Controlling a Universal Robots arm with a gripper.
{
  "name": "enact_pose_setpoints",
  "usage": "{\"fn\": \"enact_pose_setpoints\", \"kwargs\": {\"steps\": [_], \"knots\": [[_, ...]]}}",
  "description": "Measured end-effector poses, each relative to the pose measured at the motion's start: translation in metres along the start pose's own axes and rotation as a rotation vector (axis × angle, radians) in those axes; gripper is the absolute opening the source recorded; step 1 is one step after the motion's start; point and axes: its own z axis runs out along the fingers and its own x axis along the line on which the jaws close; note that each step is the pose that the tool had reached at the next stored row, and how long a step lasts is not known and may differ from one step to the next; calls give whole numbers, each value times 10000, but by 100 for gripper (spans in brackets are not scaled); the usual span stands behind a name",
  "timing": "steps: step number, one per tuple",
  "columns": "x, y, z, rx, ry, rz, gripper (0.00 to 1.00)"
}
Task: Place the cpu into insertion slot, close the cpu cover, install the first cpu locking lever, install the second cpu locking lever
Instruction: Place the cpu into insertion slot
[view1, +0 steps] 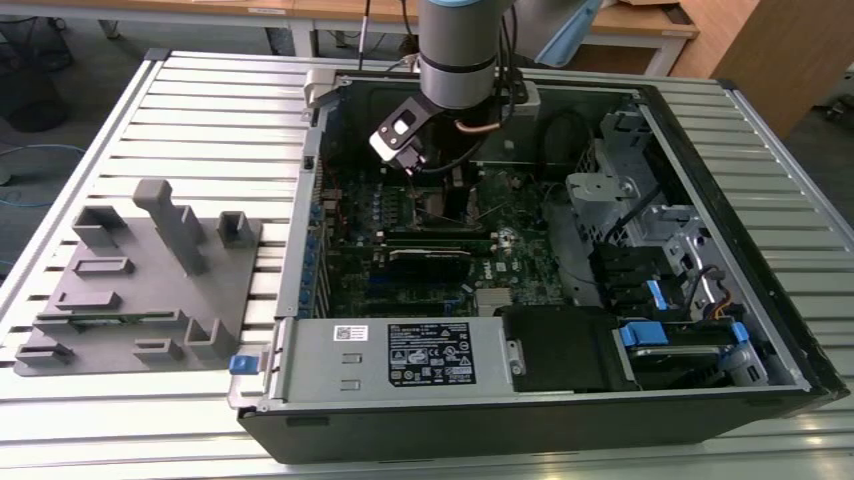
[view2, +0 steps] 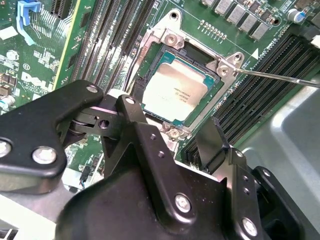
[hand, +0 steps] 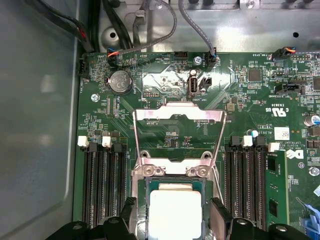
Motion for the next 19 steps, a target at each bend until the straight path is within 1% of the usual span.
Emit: {"fn": "enact_pose_setpoints", "kwargs": {"steps": [5,6,7,8,9,10,11,12,13,14,15,16,17,18,19], "knots": [[0,0,-1,1,-1,0,68],[0,0,-1,1,-1,1,66],[0,0,-1,1,-2,1,60],[0,0,-1,1,-2,1,60],[0,0,-1,1,-2,0,53],[0,0,-1,1,-1,0,53],[0,0,-1,1,-1,1,47],[0,0,-1,1,-2,1,47],[0,0,-1,1,-2,1,36],[0,0,-1,1,-2,1,36],[0,0,-1,1,-2,2,30],[0,0,-1,1,-2,1,30],[0,0,-1,1,-2,1,24],[0,0,-1,1,-2,2,24],[0,0,-1,1,-2,1,18]]}}
